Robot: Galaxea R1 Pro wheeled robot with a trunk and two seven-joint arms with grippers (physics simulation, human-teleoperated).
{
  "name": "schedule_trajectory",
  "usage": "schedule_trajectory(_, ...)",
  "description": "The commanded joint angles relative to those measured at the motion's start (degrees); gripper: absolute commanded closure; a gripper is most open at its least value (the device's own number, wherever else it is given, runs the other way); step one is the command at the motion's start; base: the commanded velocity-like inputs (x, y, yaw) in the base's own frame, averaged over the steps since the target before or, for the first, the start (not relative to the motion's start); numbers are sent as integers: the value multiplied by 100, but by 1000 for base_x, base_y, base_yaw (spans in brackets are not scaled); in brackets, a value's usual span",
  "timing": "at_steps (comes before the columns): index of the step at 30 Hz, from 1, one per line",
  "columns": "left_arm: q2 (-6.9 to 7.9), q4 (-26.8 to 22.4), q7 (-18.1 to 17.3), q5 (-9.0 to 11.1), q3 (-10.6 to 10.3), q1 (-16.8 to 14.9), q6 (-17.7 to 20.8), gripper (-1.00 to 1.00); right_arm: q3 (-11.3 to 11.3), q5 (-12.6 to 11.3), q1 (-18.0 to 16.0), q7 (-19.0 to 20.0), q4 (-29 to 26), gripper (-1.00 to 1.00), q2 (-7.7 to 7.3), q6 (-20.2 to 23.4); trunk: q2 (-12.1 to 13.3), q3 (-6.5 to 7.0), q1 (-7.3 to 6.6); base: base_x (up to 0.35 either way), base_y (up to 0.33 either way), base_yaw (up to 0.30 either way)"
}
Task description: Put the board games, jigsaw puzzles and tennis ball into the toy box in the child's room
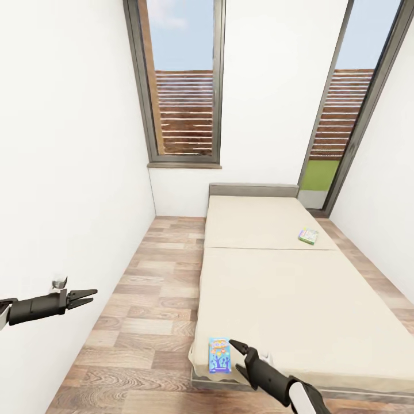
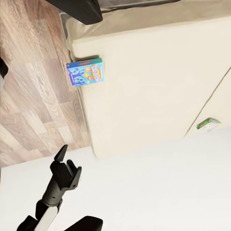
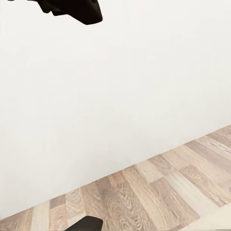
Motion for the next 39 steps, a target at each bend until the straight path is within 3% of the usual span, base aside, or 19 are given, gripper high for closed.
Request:
schedule_trajectory(1,1,1,-20,8,-5,-4,62,-100,-35,-46,-6,-47,30,-100,6,36,-52,-29,25,0,0,0)
schedule_trajectory(10,-14,1,-22,2,-5,-3,61,-100,-43,-156,-6,-482,90,-100,48,23,-413,-191,223,0,0,0)
schedule_trajectory(20,-90,1,-38,-1,-5,-4,27,-100,-69,-626,-6,-537,95,-100,58,14,-814,-371,442,0,0,0)
schedule_trajectory(26,-130,1,-39,-1,-5,-6,26,-100,-89,-728,-6,-546,197,-100,45,16,-1055,-478,574,0,0,0)
schedule_trajectory(34,-154,1,-32,-1,-9,-4,30,-100,-410,-1098,1,-548,478,-100,-14,7,-1376,-622,750,0,0,0)
schedule_trajectory(39,-235,1,-31,-8,-13,-4,37,-100,-455,-1126,0,-548,592,-100,-27,3,-1576,-712,860,0,0,0)
